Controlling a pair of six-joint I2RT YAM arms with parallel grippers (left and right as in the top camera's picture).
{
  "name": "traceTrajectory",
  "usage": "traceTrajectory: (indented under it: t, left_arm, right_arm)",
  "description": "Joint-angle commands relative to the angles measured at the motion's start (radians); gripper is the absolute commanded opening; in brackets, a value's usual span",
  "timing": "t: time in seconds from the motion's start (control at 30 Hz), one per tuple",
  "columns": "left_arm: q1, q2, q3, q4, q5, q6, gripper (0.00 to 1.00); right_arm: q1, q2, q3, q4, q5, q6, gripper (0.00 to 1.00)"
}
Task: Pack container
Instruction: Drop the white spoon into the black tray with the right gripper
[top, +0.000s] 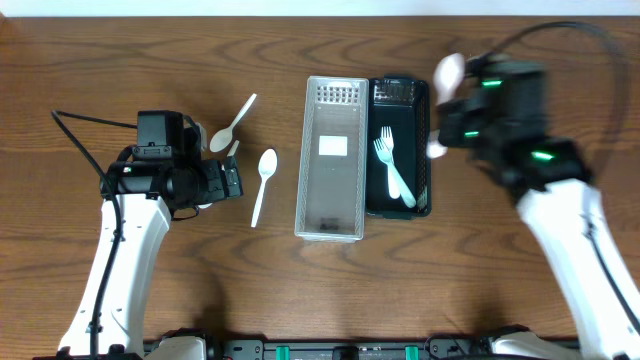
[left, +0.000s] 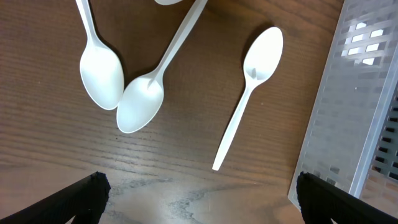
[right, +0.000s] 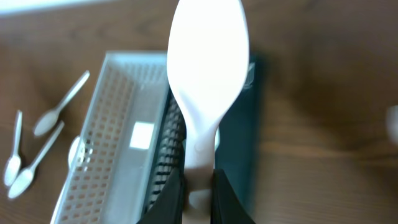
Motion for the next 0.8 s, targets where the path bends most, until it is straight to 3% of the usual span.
traceTrajectory:
  t: [0.0,0.2,0.23,0.3,0.43,0.57,0.77]
  left_arm:
    - [-0.001,0.007,0.017,-0.004,-0.002,0.009,0.98]
    - [-0.001,0.007,0.017,-0.004,-0.002,0.010,0.98]
    - [-0.001,0.007,0.017,-0.004,-0.002,0.009,0.98]
    - [-0.001,0.007,0.017,-0.004,-0.002,0.009,0.98]
    - [-0.001,0.007,0.017,-0.004,-0.002,0.009,0.98]
    - [-0.001,0.007,0.017,-0.004,-0.002,0.009,0.98]
    - [-0.001,0.007,0.017,-0.004,-0.002,0.009,0.98]
  right_arm:
    - [0.101,0.135,-0.056,0.048,0.109,0.104,0.01]
    - [0.150,0.324,-0.052,0.165,0.111,0.103,0.03]
    - [0.148,0.323,-0.045,0.165,0.111,0.097,0.10]
    - [0.138,0.301,-0.016,0.155,0.108,0.031,0.36]
    - [0.103,0.208,0.052,0.094,0.148,-0.108,0.67]
    - [0.009,0.095,0.070,0.043,0.251,-0.138,0.75]
    - [-0.249,0.052,0.061,-0.064,0.269,-0.198,0.77]
